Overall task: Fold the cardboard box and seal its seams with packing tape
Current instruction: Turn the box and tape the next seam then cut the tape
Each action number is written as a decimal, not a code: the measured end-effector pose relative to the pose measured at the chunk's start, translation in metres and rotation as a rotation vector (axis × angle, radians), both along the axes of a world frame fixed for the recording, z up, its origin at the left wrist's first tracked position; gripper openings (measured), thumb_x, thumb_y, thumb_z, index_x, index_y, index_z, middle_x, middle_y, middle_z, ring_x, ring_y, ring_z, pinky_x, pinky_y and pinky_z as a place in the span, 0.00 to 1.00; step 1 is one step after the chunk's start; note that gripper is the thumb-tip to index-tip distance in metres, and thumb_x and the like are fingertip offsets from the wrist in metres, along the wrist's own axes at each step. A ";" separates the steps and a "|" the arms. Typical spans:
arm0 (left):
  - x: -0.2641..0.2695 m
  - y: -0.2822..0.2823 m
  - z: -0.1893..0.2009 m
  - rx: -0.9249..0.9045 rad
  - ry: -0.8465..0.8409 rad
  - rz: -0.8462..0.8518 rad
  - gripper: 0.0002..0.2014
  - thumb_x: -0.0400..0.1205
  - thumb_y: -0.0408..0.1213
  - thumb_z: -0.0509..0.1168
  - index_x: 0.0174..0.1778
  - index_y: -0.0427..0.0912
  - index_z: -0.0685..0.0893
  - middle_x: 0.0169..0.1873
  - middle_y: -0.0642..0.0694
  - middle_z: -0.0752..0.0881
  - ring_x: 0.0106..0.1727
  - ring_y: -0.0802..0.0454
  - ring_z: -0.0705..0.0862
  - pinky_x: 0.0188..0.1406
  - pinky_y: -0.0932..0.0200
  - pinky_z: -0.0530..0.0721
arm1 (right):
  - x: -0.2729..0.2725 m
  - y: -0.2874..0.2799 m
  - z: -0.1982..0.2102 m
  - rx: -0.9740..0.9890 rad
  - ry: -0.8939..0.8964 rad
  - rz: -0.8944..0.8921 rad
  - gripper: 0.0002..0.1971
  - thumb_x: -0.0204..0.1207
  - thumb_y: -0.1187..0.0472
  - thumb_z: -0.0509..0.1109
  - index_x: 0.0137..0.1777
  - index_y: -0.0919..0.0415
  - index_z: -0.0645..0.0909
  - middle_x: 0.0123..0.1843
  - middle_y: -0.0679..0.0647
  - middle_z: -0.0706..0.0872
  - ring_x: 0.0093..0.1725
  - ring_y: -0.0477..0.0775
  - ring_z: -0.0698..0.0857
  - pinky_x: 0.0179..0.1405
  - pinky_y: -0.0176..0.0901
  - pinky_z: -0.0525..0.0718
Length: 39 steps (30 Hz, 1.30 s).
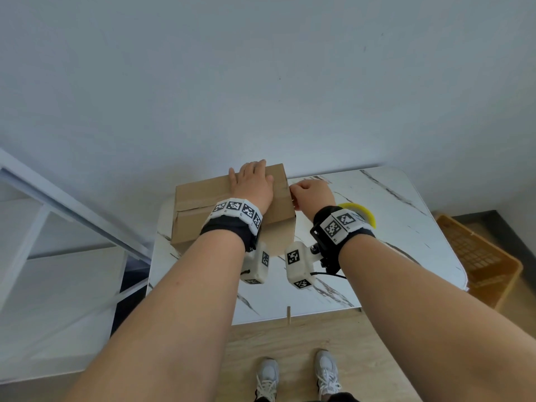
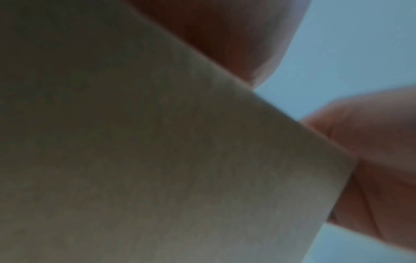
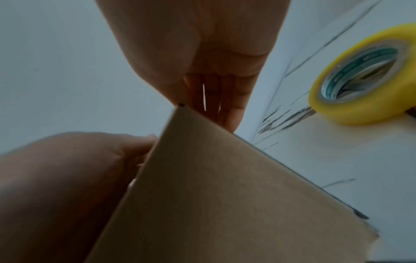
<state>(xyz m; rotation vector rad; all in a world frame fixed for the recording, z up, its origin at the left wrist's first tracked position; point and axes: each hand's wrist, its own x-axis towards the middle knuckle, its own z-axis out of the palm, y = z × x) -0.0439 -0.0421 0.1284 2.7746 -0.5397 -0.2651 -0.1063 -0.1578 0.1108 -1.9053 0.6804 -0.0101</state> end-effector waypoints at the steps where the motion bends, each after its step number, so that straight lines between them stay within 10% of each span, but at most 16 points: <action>1: 0.001 0.003 0.002 -0.070 0.012 0.000 0.25 0.88 0.36 0.47 0.83 0.43 0.57 0.82 0.45 0.59 0.84 0.49 0.54 0.84 0.46 0.42 | -0.001 0.000 -0.002 -0.001 0.012 0.018 0.17 0.77 0.57 0.61 0.39 0.67 0.87 0.39 0.61 0.91 0.44 0.64 0.89 0.51 0.62 0.88; 5: 0.004 0.031 0.016 -0.385 -0.038 0.130 0.25 0.86 0.27 0.51 0.81 0.41 0.65 0.81 0.45 0.63 0.82 0.48 0.62 0.82 0.54 0.59 | -0.006 0.006 0.004 -0.015 -0.019 0.034 0.28 0.79 0.45 0.56 0.49 0.73 0.82 0.43 0.65 0.88 0.38 0.59 0.83 0.54 0.67 0.85; 9: 0.001 0.084 0.026 -0.229 -0.144 0.387 0.24 0.84 0.34 0.54 0.79 0.39 0.66 0.78 0.42 0.67 0.78 0.42 0.68 0.76 0.46 0.68 | -0.008 0.015 0.018 -0.061 -0.014 0.068 0.24 0.83 0.46 0.55 0.29 0.61 0.70 0.30 0.53 0.73 0.32 0.54 0.73 0.36 0.50 0.76; 14: -0.015 0.126 0.017 -0.195 0.223 0.732 0.35 0.84 0.55 0.56 0.79 0.34 0.60 0.74 0.35 0.73 0.71 0.34 0.75 0.66 0.45 0.74 | -0.007 0.020 0.012 -0.186 0.079 0.120 0.21 0.87 0.50 0.50 0.37 0.60 0.75 0.35 0.53 0.76 0.41 0.58 0.76 0.37 0.45 0.68; 20: -0.018 0.130 -0.002 -0.324 0.312 0.716 0.36 0.83 0.62 0.52 0.77 0.36 0.69 0.73 0.36 0.76 0.72 0.36 0.76 0.69 0.45 0.73 | -0.014 0.028 0.008 -0.300 0.110 0.154 0.20 0.86 0.67 0.46 0.72 0.64 0.72 0.64 0.67 0.81 0.61 0.64 0.81 0.51 0.46 0.74; 30: -0.016 0.106 0.013 -0.354 0.321 0.737 0.32 0.87 0.57 0.48 0.70 0.31 0.76 0.69 0.34 0.79 0.69 0.37 0.78 0.61 0.50 0.74 | 0.002 0.014 0.011 -0.212 0.080 0.016 0.23 0.86 0.49 0.52 0.67 0.63 0.79 0.67 0.66 0.79 0.52 0.59 0.76 0.57 0.49 0.74; 34: -0.015 0.085 0.015 -0.462 0.352 0.831 0.30 0.90 0.51 0.42 0.70 0.30 0.76 0.69 0.33 0.79 0.70 0.38 0.78 0.65 0.49 0.73 | 0.012 0.001 0.023 -0.188 0.002 -0.062 0.23 0.82 0.53 0.60 0.76 0.61 0.70 0.72 0.60 0.76 0.65 0.61 0.80 0.63 0.52 0.78; 39: -0.016 0.067 0.014 -0.556 0.364 0.881 0.27 0.90 0.49 0.41 0.78 0.35 0.67 0.73 0.34 0.75 0.72 0.37 0.76 0.65 0.47 0.73 | 0.014 -0.012 0.022 -0.166 0.019 -0.018 0.23 0.82 0.59 0.60 0.76 0.58 0.66 0.65 0.58 0.81 0.52 0.59 0.81 0.57 0.53 0.81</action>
